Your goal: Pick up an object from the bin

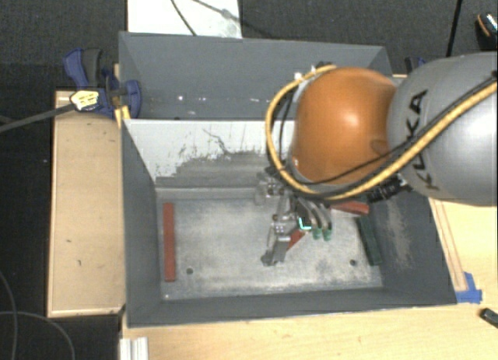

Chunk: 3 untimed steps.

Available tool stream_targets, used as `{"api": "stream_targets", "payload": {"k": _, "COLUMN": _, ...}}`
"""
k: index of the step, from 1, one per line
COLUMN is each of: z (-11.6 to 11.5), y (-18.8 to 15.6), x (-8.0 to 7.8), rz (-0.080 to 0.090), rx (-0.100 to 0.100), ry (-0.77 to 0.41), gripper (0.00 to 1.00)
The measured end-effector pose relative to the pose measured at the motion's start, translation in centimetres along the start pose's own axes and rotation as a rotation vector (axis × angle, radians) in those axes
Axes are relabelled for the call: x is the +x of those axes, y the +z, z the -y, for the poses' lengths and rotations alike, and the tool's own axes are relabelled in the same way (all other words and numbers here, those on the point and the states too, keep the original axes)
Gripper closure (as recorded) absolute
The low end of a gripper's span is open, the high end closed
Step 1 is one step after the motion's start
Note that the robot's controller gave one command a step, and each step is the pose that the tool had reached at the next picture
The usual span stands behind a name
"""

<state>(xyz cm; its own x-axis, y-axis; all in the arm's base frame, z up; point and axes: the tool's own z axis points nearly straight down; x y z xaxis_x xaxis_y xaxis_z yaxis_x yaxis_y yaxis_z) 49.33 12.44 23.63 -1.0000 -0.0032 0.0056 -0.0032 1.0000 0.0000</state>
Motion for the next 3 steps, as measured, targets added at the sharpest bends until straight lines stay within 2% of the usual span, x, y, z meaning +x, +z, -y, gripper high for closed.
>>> {"api": "stream_targets", "payload": {"k": 1, "z": 4.5, "y": 5.6, "x": -1.1, "rz": 0.002, "rx": 0.002, "ry": 0.058, "gripper": 0.00}}
{"api": "stream_targets", "payload": {"k": 2, "z": 8.2, "y": 16.4, "x": -3.5, "rz": 0.002, "rx": 0.001, "ry": -0.305, "gripper": 0.00}}
{"api": "stream_targets", "payload": {"k": 3, "z": 12.7, "y": 16.5, "x": -7.7, "rz": 0.010, "rx": 0.004, "ry": -0.676, "gripper": 0.00}}
